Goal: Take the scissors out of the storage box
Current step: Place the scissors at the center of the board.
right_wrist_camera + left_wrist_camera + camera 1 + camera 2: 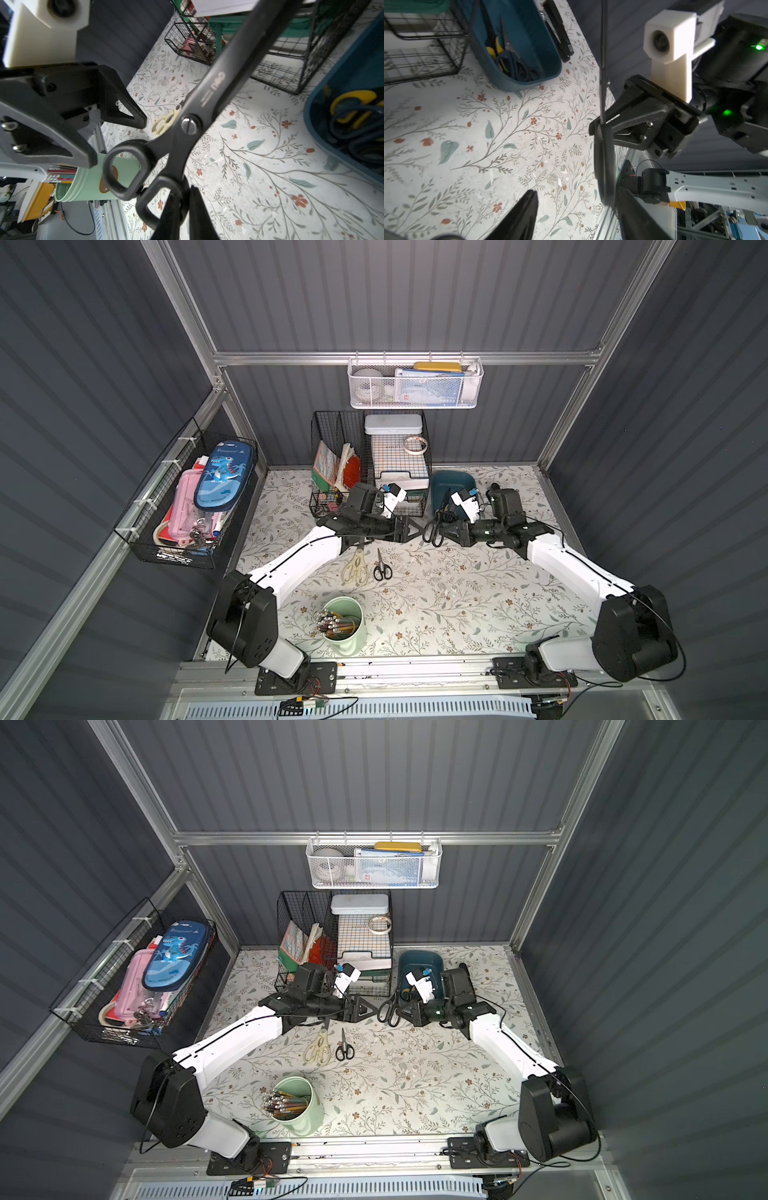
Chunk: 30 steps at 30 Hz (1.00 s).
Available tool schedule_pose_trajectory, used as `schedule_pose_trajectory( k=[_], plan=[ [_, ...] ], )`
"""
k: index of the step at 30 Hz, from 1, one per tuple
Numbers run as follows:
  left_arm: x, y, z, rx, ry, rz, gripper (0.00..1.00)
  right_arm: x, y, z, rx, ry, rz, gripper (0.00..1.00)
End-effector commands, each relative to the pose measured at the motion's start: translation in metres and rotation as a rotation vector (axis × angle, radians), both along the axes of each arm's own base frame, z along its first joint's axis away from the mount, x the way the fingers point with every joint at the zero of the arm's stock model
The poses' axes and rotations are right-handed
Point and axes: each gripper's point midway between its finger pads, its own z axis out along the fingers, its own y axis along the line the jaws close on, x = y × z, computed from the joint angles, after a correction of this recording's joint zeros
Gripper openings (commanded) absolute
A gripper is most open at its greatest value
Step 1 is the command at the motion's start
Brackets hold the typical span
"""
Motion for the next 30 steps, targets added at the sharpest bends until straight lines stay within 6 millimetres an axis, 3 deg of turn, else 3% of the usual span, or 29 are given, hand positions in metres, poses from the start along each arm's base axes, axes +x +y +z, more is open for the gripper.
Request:
schedule_pose_trajectory(
  k=[1, 8, 11, 17, 30],
  plan=[
    [0.012, 0.025, 0.017, 0.080, -0.066, 0.111, 0.68, 0.004, 0.003, -0.018, -0.143, 0.020, -0.026, 0.00],
    [0.053, 0.110, 0.019, 0.319, -0.115, 0.469, 0.74, -0.016, 0.039, -0.064, -0.376, 0.148, 0.016, 0.00],
    [0.056, 0.129, 0.018, 0.355, -0.112, 0.521, 0.75, -0.031, 0.057, -0.085, -0.435, 0.187, 0.054, 0.00],
    [0.057, 0.137, 0.004, 0.390, -0.086, 0.541, 0.75, -0.039, 0.069, -0.122, -0.503, 0.280, 0.071, 0.00],
    [0.060, 0.138, -0.009, 0.406, -0.071, 0.537, 0.74, -0.031, 0.069, -0.157, -0.646, 0.380, 0.123, 0.00]
  ],
)
